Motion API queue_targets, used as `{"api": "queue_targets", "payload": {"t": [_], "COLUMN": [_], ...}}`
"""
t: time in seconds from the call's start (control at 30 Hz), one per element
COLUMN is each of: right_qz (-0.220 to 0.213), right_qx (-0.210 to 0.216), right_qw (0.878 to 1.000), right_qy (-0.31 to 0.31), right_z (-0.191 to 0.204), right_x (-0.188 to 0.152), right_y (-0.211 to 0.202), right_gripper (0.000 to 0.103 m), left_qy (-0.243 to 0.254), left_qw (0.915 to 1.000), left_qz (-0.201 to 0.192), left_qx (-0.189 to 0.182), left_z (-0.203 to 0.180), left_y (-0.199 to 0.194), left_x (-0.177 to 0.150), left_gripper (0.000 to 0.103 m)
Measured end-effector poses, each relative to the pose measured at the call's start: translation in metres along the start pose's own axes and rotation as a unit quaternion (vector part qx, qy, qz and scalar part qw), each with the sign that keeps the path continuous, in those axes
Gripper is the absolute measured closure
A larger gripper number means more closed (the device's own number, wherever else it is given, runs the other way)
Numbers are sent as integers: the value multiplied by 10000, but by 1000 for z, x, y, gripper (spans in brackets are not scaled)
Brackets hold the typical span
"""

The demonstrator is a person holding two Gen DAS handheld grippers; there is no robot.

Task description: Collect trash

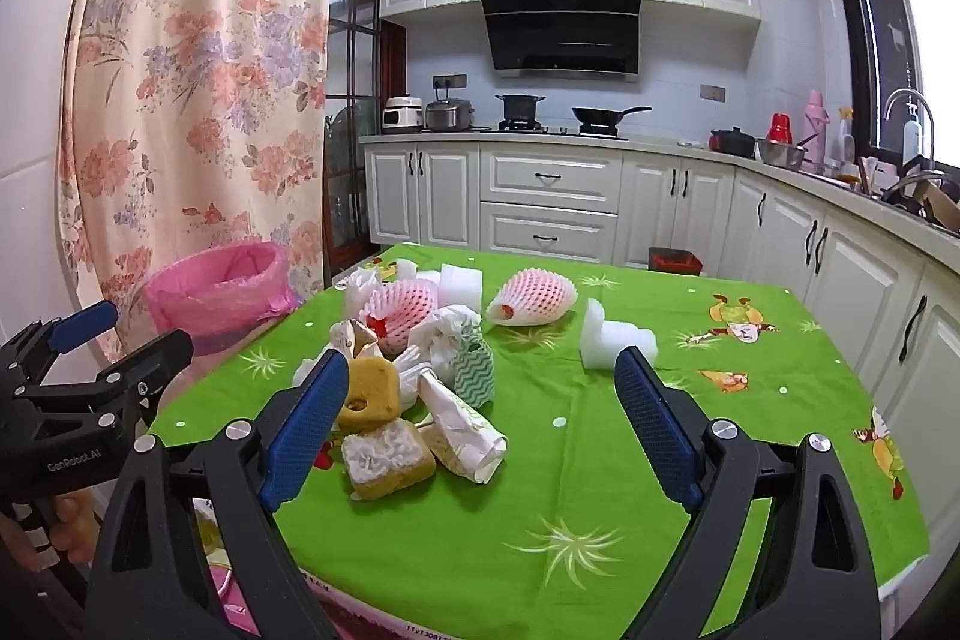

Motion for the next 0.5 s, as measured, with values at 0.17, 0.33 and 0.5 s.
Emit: {"api": "queue_targets", "payload": {"t": [0.17, 0.33, 0.5], "right_qz": [-36, -6, -11], "right_qx": [18, 25, 15], "right_qw": [10000, 10000, 10000], "right_qy": [13, 61, 78], "right_z": [-1, -6, -6], "right_x": [0, -1, 0], "right_y": [-1, 3, 0], "right_gripper": [18, 18, 18], "left_qy": [20, 38, 37], "left_qw": [10000, 10000, 10000], "left_qz": [26, 51, 53], "left_qx": [3, 19, 23], "left_z": [0, 0, 0], "left_y": [-1, 1, 0], "left_x": [0, 0, 0], "left_gripper": [4, 4, 4]}}
Point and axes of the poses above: each gripper's, at about its wrist camera, not at the fingertips, and y roughly the way its jaws point, z to its left, x to its top, the point moved 4 cm from there along y, roughly the way its jaws point, and after that the axes turned 11 degrees about -y, right-handed, at the moved point
